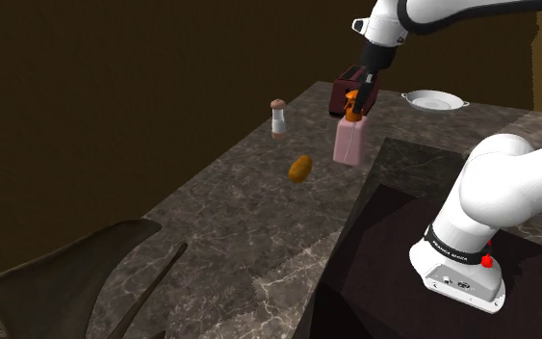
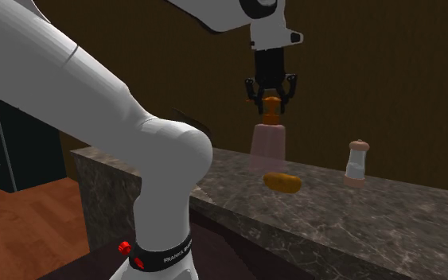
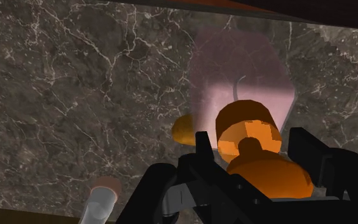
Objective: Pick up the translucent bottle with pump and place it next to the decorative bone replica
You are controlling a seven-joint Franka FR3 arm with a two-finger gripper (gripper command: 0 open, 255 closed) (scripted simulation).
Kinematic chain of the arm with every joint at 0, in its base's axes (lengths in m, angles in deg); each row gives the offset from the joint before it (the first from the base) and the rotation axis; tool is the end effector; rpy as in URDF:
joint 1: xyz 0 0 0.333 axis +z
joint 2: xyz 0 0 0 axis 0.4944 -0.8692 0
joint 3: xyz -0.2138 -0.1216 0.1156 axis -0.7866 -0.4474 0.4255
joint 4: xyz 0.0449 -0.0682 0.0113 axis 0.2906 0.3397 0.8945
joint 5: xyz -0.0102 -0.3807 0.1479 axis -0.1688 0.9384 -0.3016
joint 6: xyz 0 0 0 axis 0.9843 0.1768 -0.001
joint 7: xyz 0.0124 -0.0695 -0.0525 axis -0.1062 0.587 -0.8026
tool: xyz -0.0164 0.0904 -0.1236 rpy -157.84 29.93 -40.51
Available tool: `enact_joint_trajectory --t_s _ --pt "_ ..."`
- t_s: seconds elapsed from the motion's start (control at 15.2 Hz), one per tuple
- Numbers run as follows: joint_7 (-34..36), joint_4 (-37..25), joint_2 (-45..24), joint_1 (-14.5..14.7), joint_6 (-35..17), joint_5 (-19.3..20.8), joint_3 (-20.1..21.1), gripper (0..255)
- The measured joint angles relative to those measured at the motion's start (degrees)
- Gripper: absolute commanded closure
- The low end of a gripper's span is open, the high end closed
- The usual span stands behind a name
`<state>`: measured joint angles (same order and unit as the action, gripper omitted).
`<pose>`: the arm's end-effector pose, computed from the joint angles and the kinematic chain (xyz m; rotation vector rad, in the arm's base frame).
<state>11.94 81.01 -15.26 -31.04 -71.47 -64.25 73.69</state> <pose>0.3636 -0.0660 0.4673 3.0637 0.4229 0.2693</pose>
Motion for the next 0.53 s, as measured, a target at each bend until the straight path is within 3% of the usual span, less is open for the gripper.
enact_joint_trajectory --t_s 0.53 --pt "0.0 -6.8 -1.1 0.3 5.7 -0.6 0.6 255"
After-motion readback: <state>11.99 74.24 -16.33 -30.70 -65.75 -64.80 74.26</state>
